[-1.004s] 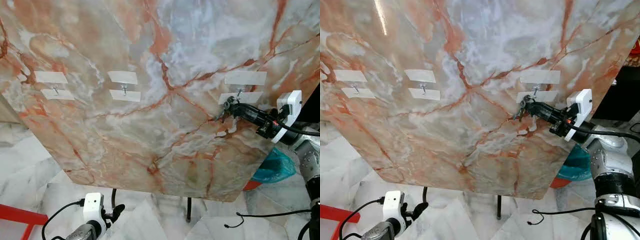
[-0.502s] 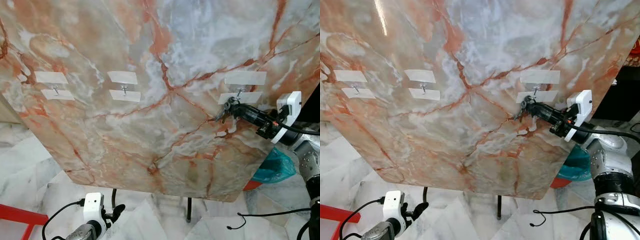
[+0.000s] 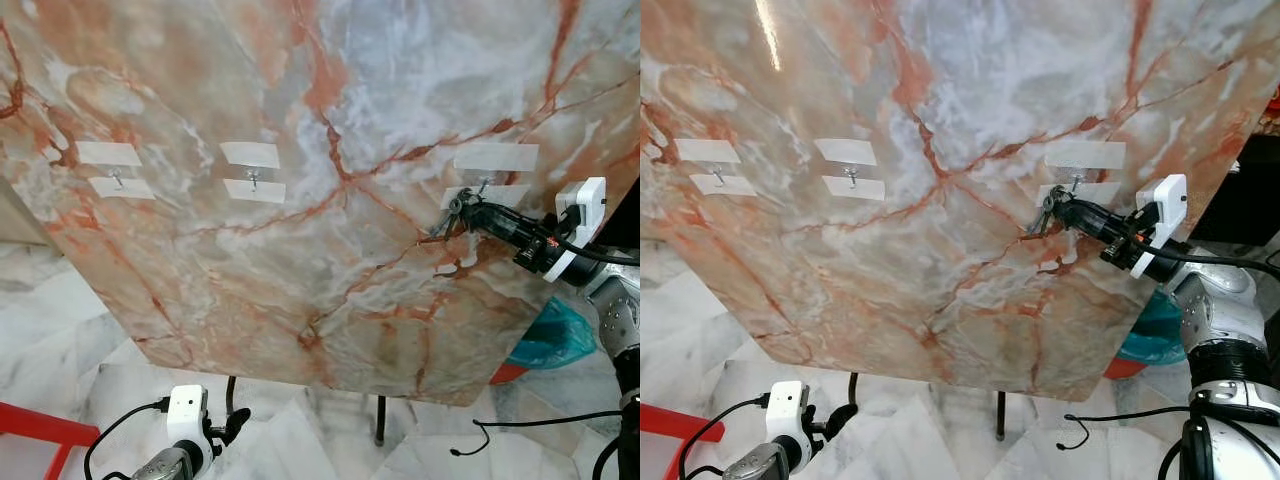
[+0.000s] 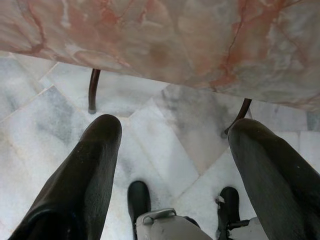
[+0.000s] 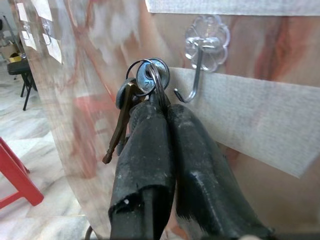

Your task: Hang keys on a hook

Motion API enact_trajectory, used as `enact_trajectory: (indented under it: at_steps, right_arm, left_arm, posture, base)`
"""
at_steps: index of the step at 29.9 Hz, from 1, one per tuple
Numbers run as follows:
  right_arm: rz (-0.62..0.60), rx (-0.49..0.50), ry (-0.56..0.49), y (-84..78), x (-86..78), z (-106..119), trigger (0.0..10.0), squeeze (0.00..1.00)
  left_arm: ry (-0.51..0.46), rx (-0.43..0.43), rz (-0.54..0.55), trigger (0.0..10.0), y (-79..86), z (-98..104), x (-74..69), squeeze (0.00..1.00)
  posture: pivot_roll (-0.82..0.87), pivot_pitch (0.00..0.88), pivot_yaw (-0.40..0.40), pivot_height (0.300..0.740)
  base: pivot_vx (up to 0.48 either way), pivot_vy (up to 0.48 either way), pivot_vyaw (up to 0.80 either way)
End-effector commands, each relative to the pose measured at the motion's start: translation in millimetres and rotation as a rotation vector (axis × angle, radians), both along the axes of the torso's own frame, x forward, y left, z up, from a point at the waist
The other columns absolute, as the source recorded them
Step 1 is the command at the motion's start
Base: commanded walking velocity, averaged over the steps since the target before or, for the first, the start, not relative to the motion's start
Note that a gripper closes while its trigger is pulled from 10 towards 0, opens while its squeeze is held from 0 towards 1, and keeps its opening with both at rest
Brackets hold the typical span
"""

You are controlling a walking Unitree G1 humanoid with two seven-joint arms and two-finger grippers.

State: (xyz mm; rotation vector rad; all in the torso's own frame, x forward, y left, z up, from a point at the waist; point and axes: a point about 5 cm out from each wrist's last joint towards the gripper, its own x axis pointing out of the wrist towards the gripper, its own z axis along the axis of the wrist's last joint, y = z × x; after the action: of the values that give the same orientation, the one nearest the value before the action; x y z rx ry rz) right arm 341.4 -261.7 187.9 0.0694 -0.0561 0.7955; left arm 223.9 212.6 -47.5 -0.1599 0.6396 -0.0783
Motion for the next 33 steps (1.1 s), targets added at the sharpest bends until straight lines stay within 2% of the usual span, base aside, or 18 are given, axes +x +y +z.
enact_trajectory:
  at_steps: [1, 15, 24, 33]
  right_arm:
    - [-0.025, 0.003, -0.031, -6.9, 1.2, 9.6, 10.0, 0.0]
    - [-0.053, 0.006, -0.033, -13.8, -1.2, 9.1, 10.0, 0.0]
    - [-0.008, 0.0, -0.039, -7.6, -5.4, 5.3, 10.0, 0.0]
    - [0.008, 0.004, -0.049, -7.9, -8.8, 6.9, 10.0, 0.0]
  left_arm:
    - [0.016, 0.009, -0.004, 10.0, 4.4, -0.3, -1.1, 0.0]
    - [0.022, 0.008, -0.007, 10.0, 4.9, -0.9, -2.1, 0.0]
    - [0.021, 0.005, -0.011, 10.0, 3.7, -0.7, -1.4, 0.0]
    - [0.023, 0.006, -0.011, 10.0, 4.0, -0.9, -1.5, 0.0]
  posture:
    - [0.07, 0.057, 0.059, 0.74]
    - [0.06, 0.061, 0.063, 0.74]
    - [0.06, 0.062, 0.065, 0.74]
    - [0.06, 0.064, 0.064, 0.74]
  base:
    - [0.0, 0.0, 0.0]
    - [0.0, 0.0, 0.0]
    - [0.0, 0.0, 0.0]
    - [0.0, 0.0, 0.0]
